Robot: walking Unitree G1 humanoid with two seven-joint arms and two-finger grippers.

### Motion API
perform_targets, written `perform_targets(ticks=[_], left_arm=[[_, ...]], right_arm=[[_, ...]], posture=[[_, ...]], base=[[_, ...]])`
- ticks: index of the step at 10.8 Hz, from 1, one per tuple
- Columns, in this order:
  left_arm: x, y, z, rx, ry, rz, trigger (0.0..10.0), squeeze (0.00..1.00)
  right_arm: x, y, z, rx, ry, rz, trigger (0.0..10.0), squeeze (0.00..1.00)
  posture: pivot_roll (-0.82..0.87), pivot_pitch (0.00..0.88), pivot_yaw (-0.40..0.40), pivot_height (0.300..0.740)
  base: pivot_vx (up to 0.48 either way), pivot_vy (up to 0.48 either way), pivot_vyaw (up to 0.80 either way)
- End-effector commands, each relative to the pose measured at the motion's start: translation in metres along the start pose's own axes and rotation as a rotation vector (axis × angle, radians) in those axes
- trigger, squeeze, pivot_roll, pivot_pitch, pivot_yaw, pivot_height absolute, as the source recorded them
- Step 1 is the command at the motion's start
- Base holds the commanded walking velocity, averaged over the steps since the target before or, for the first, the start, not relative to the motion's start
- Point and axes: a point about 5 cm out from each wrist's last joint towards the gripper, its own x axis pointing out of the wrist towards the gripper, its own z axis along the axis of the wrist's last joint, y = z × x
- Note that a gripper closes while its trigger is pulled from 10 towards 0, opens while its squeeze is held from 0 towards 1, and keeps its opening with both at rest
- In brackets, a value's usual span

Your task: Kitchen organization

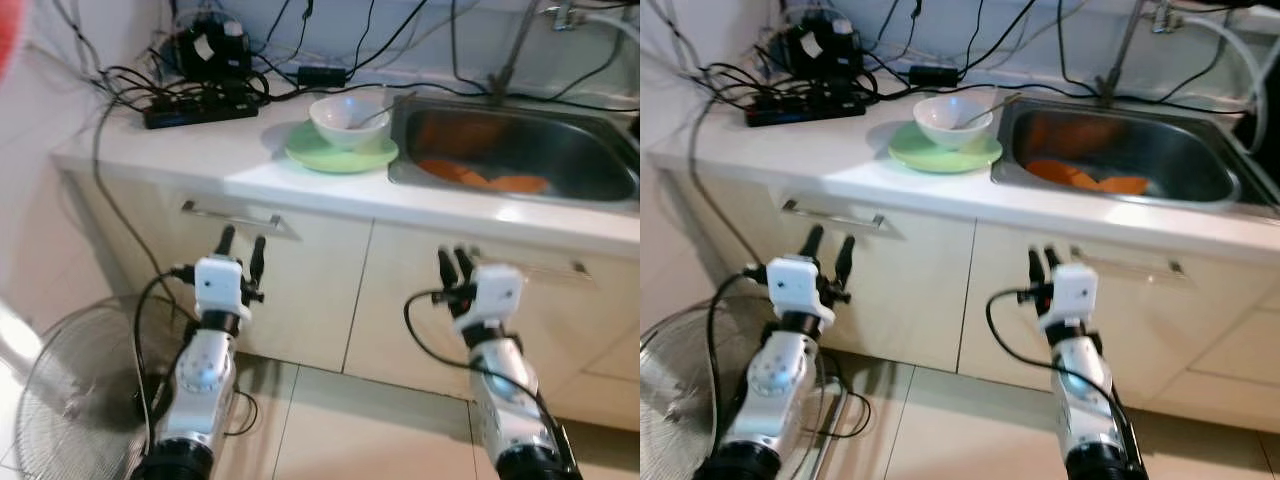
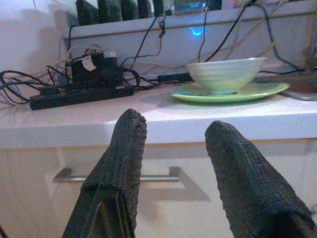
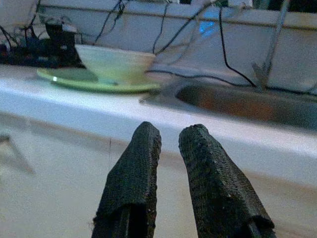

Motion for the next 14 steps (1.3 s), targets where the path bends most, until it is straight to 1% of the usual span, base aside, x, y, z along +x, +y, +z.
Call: perform_targets(ticks=[1, 2, 3, 5, 7, 9, 11, 14], left_arm=[[0.004, -0.004, 0.007, 0.013, -0.021, -0.025, 10.0, 0.0], [0.007, -0.006, 0.013, 0.018, -0.044, -0.035, 10.0, 0.0], [0.014, -0.011, 0.026, 0.026, -0.091, -0.057, 10.0, 0.0], [0.018, -0.013, 0.034, 0.034, -0.118, -0.072, 10.0, 0.0], [0.019, -0.014, 0.04, 0.045, -0.137, -0.069, 10.0, 0.0], [0.021, -0.016, 0.048, 0.039, -0.151, -0.072, 10.0, 0.0], [0.026, -0.016, 0.058, 0.034, -0.177, -0.07, 10.0, 0.0], [0.028, -0.015, 0.06, 0.024, -0.172, -0.068, 10.0, 0.0]], right_arm=[[0.005, 0.0, 0.01, 0.009, -0.035, -0.013, 10.0, 0.0], [0.012, 0.001, 0.023, 0.014, -0.082, -0.015, 10.0, 0.0], [0.021, 0.005, 0.041, 0.006, -0.145, -0.01, 10.0, 0.0], [0.022, 0.007, 0.046, 0.005, -0.151, -0.009, 10.0, 0.0], [0.022, 0.006, 0.047, 0.008, -0.144, -0.013, 10.0, 0.0], [0.023, 0.008, 0.05, 0.012, -0.141, -0.015, 10.0, 0.0], [0.026, 0.009, 0.053, 0.016, -0.142, -0.012, 10.0, 0.0], [0.027, 0.014, 0.053, 0.035, -0.132, -0.002, 10.0, 0.0]], posture=[[0.22, 0.0, -0.009, 0.725], [0.22, 0.0, -0.007, 0.725], [0.22, 0.0, -0.008, 0.725], [0.22, 0.0, -0.011, 0.725], [0.22, 0.0, -0.011, 0.725], [0.22, 0.0, -0.01, 0.725], [0.22, 0.0, -0.011, 0.725], [0.22, 0.0, -0.008, 0.725]], base=[[0.48, 0.0, 0.0], [0.48, 0.0, 0.0], [0.48, 0.0, 0.0], [0.48, 0.0, 0.0], [0.0, 0.0, 0.0], [0.0, 0.0, 0.0], [0.0, 0.0, 0.0], [0.0, 0.0, 0.0]])
